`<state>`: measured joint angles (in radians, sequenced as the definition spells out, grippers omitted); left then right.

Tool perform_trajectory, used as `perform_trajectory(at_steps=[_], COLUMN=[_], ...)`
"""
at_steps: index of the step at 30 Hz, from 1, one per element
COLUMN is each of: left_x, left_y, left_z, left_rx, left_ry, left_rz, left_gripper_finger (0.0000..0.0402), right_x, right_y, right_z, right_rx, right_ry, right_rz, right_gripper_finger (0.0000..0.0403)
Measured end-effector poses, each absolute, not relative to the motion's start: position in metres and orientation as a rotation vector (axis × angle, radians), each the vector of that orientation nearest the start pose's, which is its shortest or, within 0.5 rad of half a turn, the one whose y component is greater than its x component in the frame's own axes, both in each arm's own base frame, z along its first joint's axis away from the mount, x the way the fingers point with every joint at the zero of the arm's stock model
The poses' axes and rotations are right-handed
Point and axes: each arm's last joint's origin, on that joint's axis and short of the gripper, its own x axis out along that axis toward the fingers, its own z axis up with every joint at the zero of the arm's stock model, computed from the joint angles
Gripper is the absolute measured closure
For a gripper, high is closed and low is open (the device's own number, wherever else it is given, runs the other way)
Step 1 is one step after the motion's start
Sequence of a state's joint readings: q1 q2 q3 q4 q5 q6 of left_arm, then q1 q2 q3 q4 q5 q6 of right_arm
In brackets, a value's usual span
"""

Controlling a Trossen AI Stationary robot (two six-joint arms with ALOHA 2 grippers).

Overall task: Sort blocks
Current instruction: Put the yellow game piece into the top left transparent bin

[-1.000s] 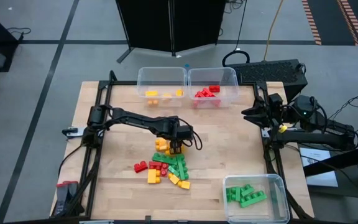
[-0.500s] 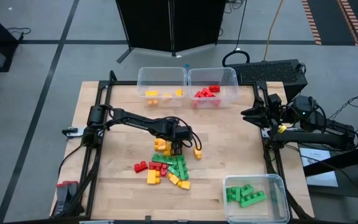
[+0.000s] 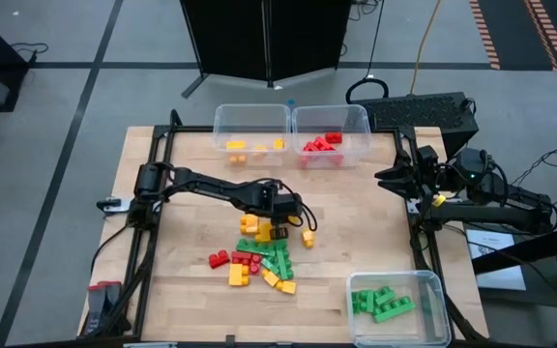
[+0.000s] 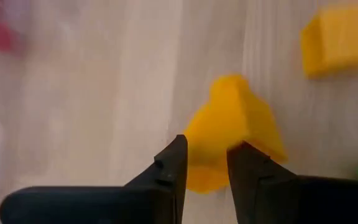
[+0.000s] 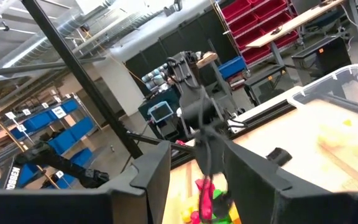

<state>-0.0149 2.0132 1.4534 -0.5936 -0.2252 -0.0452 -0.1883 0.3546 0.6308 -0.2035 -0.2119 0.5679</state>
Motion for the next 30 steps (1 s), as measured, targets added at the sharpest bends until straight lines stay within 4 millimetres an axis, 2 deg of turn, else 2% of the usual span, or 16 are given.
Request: perform_trajectory(at_steps=[4,12,18,24,30], left_x=[0.416,0.416,0.417,0.416,0.415], left_y=[0.007,0.028,0.036,0.033,0.020], left_z=[0.207,0.256,0.253,0.253,0.247], left_rx=[0.087,0.067,-0.025,-0.043,-0.025], left_ry=[1.042,0.905,0.925,0.936,0.978], left_rz=[0.241,0.318,0.201,0.159,0.130], left_gripper_finger=[0.0322,0.0321,0.0301,0.0215,0.0127], right_x=[0.087,0.087,0.087,0.087,0.087], right_y=[-0.010,-0.010,-0.010,-0.010,-0.010], right_z=[0.327,0.327,0.327,0.327,0.327], right_rx=[0.551,0.550,0.550,0.545,0.536], right_ry=[-0.063,-0.063,-0.063,-0.063,-0.062], right_rz=[0.042,0.042,0.042,0.042,0.042], right_gripper_finger=[0.0259,0.0259,0.0259,0.0259,0.0259])
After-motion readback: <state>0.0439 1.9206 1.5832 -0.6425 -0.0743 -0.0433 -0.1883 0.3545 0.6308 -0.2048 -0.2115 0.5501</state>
